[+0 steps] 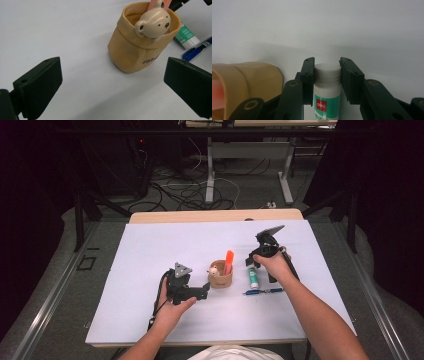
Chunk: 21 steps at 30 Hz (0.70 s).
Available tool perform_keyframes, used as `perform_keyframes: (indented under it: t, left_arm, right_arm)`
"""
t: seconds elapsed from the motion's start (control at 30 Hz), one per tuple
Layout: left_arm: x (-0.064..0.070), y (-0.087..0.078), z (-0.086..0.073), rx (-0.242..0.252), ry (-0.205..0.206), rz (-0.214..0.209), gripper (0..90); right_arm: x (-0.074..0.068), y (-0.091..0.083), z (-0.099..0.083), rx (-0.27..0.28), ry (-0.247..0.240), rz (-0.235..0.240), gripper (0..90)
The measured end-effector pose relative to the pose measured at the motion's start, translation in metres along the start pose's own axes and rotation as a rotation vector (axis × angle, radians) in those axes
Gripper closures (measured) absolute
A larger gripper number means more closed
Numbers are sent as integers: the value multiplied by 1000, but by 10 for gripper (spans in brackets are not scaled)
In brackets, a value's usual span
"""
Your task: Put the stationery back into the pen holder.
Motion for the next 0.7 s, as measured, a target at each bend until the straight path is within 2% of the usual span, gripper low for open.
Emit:
perform_keyframes:
  t: [0.07,0.1,0.2,0.23,0.37,0.4,0.43,0.47,0.5,0.53,0.7]
  left_arm:
    - [0,0,0,-1,0,0,18]
    - [0,0,0,-1,-1,0,18]
    - [0,0,0,0,2,1,18]
    - [0,0,0,0,2,1,18]
    - [0,0,0,0,4,3,19]
    - [0,0,0,0,4,3,19]
    - [0,0,0,0,4,3,20]
    - [0,0,0,4,-1,4,20]
    - [0,0,0,4,0,4,20]
    - [0,1,0,4,0,4,20]
    - [0,0,0,-2,5,4,20]
  right_arm:
    - [-2,-3,1,12,1,14,653]
    - [-3,-5,3,40,-5,27,653]
    - [-3,-8,5,57,-30,24,654]
    - [-5,-9,7,77,-26,38,654]
    - [-7,-16,11,143,-55,40,653]
    - [-7,-16,11,143,-55,40,653]
    - [-8,-18,14,181,-52,41,653]
    - [-8,-18,14,181,-52,41,653]
    - [-8,-22,16,207,-69,39,653]
    - [-8,-22,16,207,-69,39,653]
    - [-14,-29,19,282,-120,42,653]
Point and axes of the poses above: each handheld gripper's, and its own axes: y roughly forward along the jaws, z roughly out of its top, x roughly to its right, the point moved 8 cm from there along y, roughly forward along the jaws, and after that the axes turned 2 degrees about -y, right-handed, at the moved point
